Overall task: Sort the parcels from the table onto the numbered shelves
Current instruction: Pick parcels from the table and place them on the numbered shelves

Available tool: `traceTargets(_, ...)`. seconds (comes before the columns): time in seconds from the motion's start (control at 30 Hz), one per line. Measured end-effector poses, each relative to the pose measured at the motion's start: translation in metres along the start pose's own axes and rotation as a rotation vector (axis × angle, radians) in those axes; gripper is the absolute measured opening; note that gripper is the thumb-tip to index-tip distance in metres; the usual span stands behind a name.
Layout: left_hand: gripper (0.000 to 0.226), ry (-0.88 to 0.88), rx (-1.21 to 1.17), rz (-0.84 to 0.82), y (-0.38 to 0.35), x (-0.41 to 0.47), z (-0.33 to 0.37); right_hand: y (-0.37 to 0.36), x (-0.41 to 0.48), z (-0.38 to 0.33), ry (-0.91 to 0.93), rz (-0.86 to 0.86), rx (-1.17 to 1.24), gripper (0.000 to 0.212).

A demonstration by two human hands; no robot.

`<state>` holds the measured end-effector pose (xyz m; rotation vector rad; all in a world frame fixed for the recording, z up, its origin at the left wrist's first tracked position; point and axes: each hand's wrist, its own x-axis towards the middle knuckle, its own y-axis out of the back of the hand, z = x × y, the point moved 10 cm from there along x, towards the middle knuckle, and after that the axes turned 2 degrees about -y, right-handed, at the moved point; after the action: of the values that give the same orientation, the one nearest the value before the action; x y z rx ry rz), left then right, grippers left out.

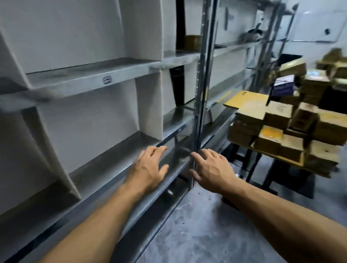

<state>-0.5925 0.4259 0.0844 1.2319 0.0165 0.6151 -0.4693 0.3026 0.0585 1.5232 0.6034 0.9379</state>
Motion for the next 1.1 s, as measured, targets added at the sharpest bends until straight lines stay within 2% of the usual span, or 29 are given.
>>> traceTargets(0.17,0.057,-0.084,0.056,-0.091,-0.054,0.064,0.075,0.005,-0.025,0.119,-0.183,-0.01,-0.071,0.054)
traceTargets(0.33,0.056,-0.196,0.09,-0.135,-0.094,0.118,0.131,0.007,-0.03,0.201,-0.34,-0.018,-0.057,0.05)
traceTargets(0.53,0.057,-0.283,0.064,-0.179,-0.149,0.193,0.164,-0.008,0.004,0.269,-0.44,-0.033,-0.08,0.047)
traceTargets(0.83,0.057,-0.415,0.126,-0.222,-0.214,0.333,0.19,-0.029,0.104,0.355,-0.573,-0.077,-0.031,0.046)
traceTargets(1.1,0.056,-0.457,0.118,-0.284,-0.263,0.421,0.205,-0.053,0.152,0.418,-0.671,-0.079,0.13,0.049)
